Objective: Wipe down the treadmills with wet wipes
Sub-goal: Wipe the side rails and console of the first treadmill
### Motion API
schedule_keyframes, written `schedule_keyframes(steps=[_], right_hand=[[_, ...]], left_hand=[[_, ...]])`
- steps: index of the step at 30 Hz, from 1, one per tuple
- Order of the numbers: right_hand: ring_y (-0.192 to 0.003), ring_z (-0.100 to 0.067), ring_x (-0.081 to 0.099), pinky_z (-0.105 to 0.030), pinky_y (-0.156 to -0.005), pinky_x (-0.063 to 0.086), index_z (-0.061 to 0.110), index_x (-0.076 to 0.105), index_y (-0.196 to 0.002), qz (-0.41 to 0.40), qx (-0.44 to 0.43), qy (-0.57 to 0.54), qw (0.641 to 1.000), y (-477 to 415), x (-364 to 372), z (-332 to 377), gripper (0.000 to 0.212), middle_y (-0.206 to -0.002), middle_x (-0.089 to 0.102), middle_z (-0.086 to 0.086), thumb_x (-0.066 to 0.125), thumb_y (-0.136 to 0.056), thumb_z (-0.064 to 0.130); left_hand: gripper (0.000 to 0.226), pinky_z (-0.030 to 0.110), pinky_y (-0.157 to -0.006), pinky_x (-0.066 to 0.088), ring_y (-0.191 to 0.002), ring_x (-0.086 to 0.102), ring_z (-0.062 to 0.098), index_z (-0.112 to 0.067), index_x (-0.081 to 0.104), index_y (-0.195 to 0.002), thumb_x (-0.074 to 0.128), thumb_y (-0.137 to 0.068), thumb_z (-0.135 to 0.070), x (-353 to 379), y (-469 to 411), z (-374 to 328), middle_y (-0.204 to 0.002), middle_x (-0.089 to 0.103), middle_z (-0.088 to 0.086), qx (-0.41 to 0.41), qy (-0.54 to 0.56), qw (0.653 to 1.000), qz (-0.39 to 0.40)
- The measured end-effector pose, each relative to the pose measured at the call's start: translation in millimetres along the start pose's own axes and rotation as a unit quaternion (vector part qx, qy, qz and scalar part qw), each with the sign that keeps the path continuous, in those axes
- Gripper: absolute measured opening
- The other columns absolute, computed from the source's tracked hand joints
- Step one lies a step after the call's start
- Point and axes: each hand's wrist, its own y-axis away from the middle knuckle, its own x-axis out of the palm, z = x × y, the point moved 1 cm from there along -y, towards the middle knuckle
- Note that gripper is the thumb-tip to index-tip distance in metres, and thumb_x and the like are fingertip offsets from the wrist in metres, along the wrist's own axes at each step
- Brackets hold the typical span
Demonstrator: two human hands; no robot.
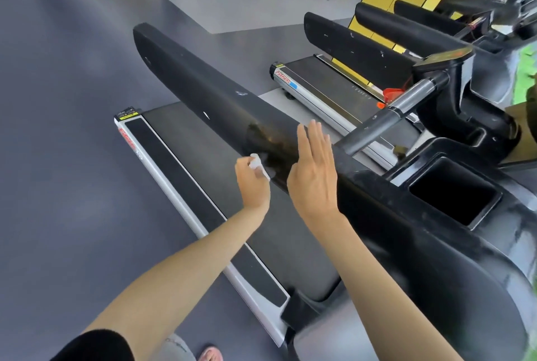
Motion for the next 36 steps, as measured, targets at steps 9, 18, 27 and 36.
schedule_keyframes(steps=[9,18,27,36], right_hand=[[-0.131,-0.042,0.044,-0.050,-0.112,0.026,-0.011,0.050,-0.130,0.027,-0.042,-0.005,0.999,-13,28,17,0.047,-0.135,0.050,-0.030,0.056,-0.084,-0.007],[-0.132,-0.042,0.043,-0.047,-0.112,0.027,-0.013,0.042,-0.137,0.060,0.021,0.038,0.997,-44,50,40,0.059,-0.138,0.047,-0.031,0.026,-0.080,-0.011],[-0.067,-0.033,0.060,-0.025,-0.059,0.034,-0.003,0.050,-0.135,0.045,0.149,0.022,0.988,-58,45,48,0.071,-0.085,0.065,-0.014,0.051,-0.065,-0.020],[-0.065,-0.033,0.062,-0.023,-0.051,0.035,-0.001,0.054,-0.131,0.041,0.163,0.035,0.985,-61,49,50,0.067,-0.090,0.069,-0.014,0.048,-0.066,-0.017]], left_hand=[[0.017,0.014,-0.063,0.040,-0.075,0.045,0.007,-0.015,0.050,-0.078,0.050,-0.095,-0.015,10,18,-4,-0.077,0.048,0.005,0.017,-0.027,0.991,0.133],[0.031,0.006,-0.071,0.037,-0.087,0.040,0.002,-0.002,0.055,-0.087,0.029,-0.101,-0.011,-36,-77,-32,-0.089,0.052,0.012,-0.011,-0.083,0.996,-0.012],[0.025,0.012,-0.083,0.042,-0.087,0.047,-0.003,-0.006,0.063,-0.118,0.046,-0.100,-0.008,-60,-111,-30,-0.100,0.044,0.000,0.068,-0.080,0.994,0.036],[0.029,0.023,-0.085,0.044,-0.093,0.056,-0.003,-0.032,0.060,-0.096,0.047,-0.095,-0.057,-63,-92,-29,-0.095,0.057,-0.018,0.052,-0.059,0.964,0.254]])
